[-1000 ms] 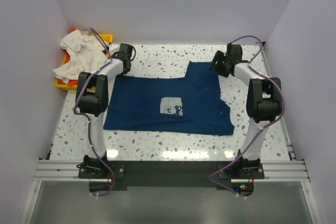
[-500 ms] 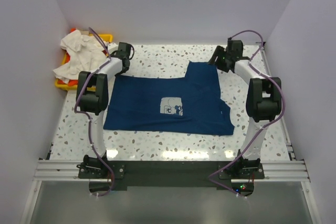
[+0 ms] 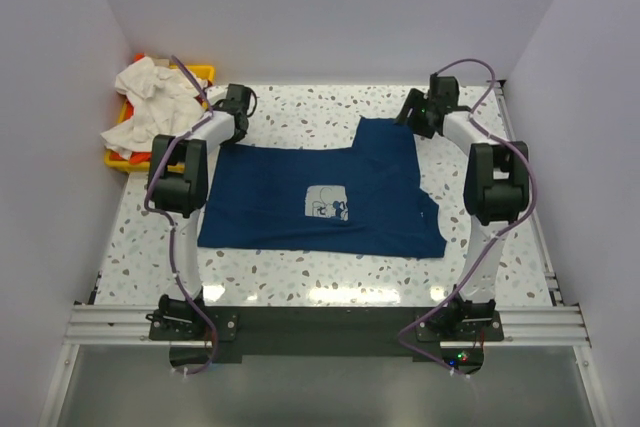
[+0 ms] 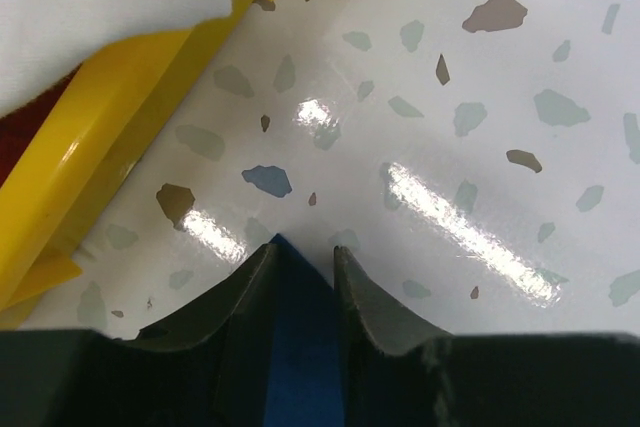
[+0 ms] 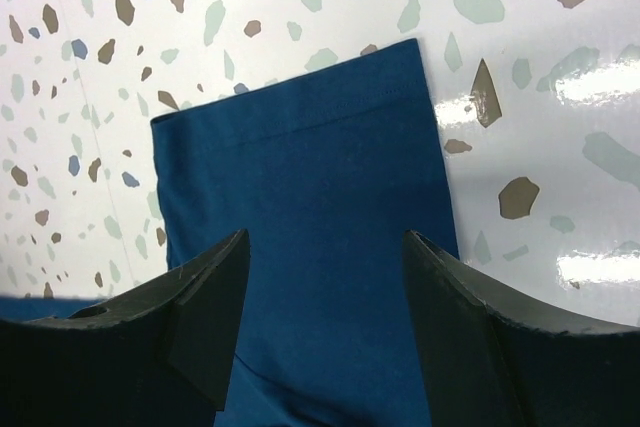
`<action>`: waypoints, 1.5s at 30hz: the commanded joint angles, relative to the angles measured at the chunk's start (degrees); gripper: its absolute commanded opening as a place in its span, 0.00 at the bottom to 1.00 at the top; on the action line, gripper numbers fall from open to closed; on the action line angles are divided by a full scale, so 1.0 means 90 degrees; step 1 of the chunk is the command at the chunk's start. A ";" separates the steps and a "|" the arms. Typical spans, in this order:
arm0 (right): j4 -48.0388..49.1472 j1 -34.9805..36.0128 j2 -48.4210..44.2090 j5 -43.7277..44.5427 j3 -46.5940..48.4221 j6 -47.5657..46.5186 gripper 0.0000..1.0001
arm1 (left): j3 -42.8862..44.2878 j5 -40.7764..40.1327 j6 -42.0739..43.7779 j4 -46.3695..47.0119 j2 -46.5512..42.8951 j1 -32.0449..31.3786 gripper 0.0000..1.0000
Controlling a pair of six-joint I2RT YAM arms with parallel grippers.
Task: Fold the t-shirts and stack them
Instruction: Fold the tshirt
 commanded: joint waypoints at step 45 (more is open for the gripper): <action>-0.2275 0.0614 0.2280 0.2682 0.3378 -0.0920 0.19 | -0.0704 0.0258 0.0417 0.0730 -0.0504 0.0037 0.00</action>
